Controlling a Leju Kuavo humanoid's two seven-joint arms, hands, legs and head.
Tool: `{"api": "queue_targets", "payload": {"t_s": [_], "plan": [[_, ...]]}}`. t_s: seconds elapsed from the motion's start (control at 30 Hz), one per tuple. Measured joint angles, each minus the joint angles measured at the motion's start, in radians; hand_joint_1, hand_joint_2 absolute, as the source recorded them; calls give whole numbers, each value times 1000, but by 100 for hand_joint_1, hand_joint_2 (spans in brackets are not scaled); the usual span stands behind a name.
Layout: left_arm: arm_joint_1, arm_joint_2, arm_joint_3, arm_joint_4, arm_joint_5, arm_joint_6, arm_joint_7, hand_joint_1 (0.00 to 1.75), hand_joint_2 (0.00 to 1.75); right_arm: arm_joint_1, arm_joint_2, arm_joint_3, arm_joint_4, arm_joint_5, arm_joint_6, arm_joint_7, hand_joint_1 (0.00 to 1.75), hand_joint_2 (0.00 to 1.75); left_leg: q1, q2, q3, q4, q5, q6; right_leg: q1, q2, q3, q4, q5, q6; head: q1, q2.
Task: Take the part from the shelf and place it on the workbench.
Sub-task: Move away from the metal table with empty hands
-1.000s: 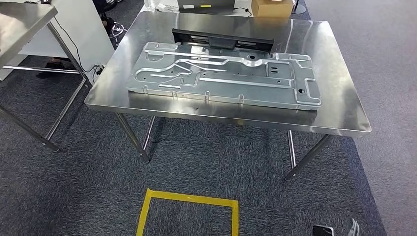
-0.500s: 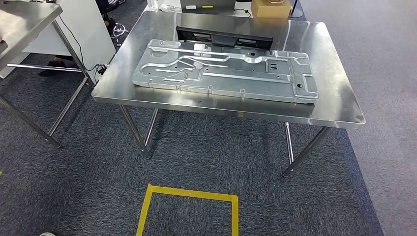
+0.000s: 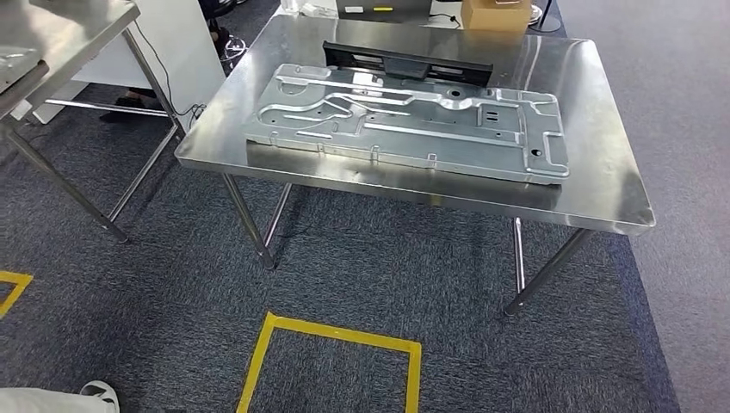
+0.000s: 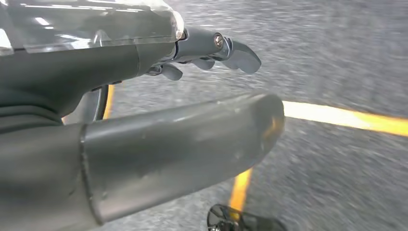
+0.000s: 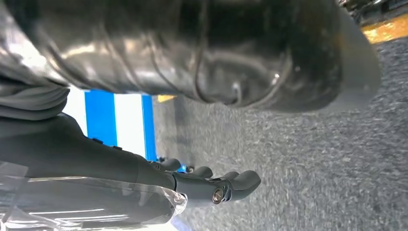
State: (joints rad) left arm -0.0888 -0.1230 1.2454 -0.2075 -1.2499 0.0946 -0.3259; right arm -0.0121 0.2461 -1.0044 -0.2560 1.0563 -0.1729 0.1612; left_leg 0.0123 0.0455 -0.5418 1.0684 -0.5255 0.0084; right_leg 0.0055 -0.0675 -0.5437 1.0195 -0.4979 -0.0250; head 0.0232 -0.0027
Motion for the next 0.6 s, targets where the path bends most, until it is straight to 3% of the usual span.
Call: {"api": "queue_targets", "payload": {"t_s": [0.07, 0.13, 0.17, 0.23, 0.3, 0.33, 0.37, 0.4, 0.43, 0.5, 0.57, 0.6], "plan": [[-4, -6, -1, 0, 0, -1, -15, 0, 0, -5, -3, -15, 9, -10, 14, -3, 0, 0, -9, 23, 18, -54, 12, 9, 4, -19, -1, 4, -3, 7, 1, 0], [1, -11, -1, 0, 2, 0, -13, 0, 0, -10, -6, -25, 15, -14, 30, -8, 0, 0, -9, 6, 14, -60, 18, 16, 5, -34, 1, 4, -3, 15, 1, 0], [5, -14, -1, 0, 4, 2, -8, 0, 0, -12, -8, -30, 18, -14, 40, -9, 0, 0, -7, -3, 15, -63, 22, 21, 3, -27, 1, 8, -9, 22, 1, 0], [8, -18, 0, 0, 14, 9, 17, 0, 0, -16, -11, -37, 26, -4, 64, -9, 0, 0, -2, -21, 12, -69, 33, 32, -2, 16, -20, 59, -50, 36, 1, 0], [2, -19, 5, 0, 32, 28, 79, 0, 0, -15, -12, -37, 33, 22, 90, -7, 0, 0, -1, -40, 5, -68, 39, 40, -10, 55, -71, 174, -118, 44, 1, 0], [-2, -18, 11, 0, 43, 42, 120, 0, 0, -15, -12, -35, 35, 37, 100, -6, 0, 0, -1, -51, 2, -67, 40, 42, -12, 60, -96, 230, -140, 47, 1, 0], [-4, -17, 18, 0, 53, 56, 161, 0, 0, -15, -12, -33, 37, 49, 109, -5, 0, 0, -1, -62, 0, -66, 41, 42, -15, 61, -109, 261, -144, 49, 1, 0], [-6, -16, 25, 0, 60, 69, 195, 0, 0, -15, -14, -30, 38, 58, 116, -4, 0, 0, -1, -75, -1, -64, 42, 42, -17, 63, -106, 257, -128, 50, 1, 0], [-7, -16, 32, 1, 65, 78, 218, 0, 0, -15, -15, -28, 39, 64, 120, -4, 0, 0, 0, -87, -1, -61, 42, 41, -21, 66, -86, 216, -95, 50, 1, 0], [-13, -16, 43, 2, 73, 89, 244, 0, 0, -14, -18, -23, 42, 71, 127, -4, 0, 0, 0, -111, -4, -55, 41, 34, -26, 104, -29, 93, -33, 47, 1, 0], [-22, -14, 54, 3, 78, 104, 267, 0, 0, -13, -20, -18, 44, 76, 137, -4, 0, 0, 2, -134, -16, -48, 42, 20, -27, 143, 0, 22, -14, 42, 1, 0], [-26, -14, 58, 3, 74, 130, 291, 0, 0, -14, -22, -16, 45, 77, 146, -4, 0, 0, 3, -145, -22, -48, 45, 12, -25, 147, 0, 16, -17, 39, 1, 0]]}}
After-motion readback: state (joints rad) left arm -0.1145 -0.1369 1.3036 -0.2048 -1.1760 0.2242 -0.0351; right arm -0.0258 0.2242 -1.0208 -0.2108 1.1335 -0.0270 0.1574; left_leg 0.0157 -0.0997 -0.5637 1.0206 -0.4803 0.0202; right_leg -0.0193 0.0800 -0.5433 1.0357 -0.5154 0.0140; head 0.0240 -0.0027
